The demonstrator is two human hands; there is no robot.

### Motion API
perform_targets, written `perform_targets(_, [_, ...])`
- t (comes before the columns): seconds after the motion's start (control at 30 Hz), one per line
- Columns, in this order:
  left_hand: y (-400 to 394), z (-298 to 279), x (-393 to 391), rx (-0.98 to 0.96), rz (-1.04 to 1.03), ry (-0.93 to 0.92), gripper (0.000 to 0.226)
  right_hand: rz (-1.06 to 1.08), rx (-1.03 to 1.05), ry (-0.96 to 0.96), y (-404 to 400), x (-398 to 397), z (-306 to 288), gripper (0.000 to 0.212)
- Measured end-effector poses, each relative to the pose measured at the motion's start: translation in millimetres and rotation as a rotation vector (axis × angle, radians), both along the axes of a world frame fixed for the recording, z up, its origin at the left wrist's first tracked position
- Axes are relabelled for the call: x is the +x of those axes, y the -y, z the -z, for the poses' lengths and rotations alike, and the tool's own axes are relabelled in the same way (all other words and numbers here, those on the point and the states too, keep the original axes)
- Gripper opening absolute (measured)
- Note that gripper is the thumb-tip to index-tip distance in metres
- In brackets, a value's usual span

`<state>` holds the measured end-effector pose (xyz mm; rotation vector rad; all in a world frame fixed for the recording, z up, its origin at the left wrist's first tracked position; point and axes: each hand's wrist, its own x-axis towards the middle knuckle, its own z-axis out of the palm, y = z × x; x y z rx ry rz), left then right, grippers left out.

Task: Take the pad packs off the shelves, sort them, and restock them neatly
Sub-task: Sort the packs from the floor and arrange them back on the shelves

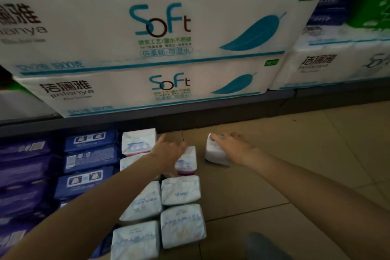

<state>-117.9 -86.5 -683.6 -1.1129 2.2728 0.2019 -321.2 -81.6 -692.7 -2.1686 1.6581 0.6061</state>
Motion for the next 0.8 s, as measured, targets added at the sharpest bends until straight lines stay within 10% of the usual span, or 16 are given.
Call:
perform_targets(0.17, [28.5,-52.3,27.4,0.240,-0.372,-0.508,0.044,0.192,-0.018,0.189,19.7,12.2,-37.3,0.054])
perform_targets(0.43, [43.2,-167.6,83.1,0.470,-0.439,-0.835,0.057,0.095,-0.127,0.417,34.0,27.8,-173.1,0.046])
perform_targets(0.8, [10.2,-370.5,176.7,0.213,-0.403,-1.213,0.038,-0.073,-0.430,0.585,20.3,114.6,-412.1,0.033])
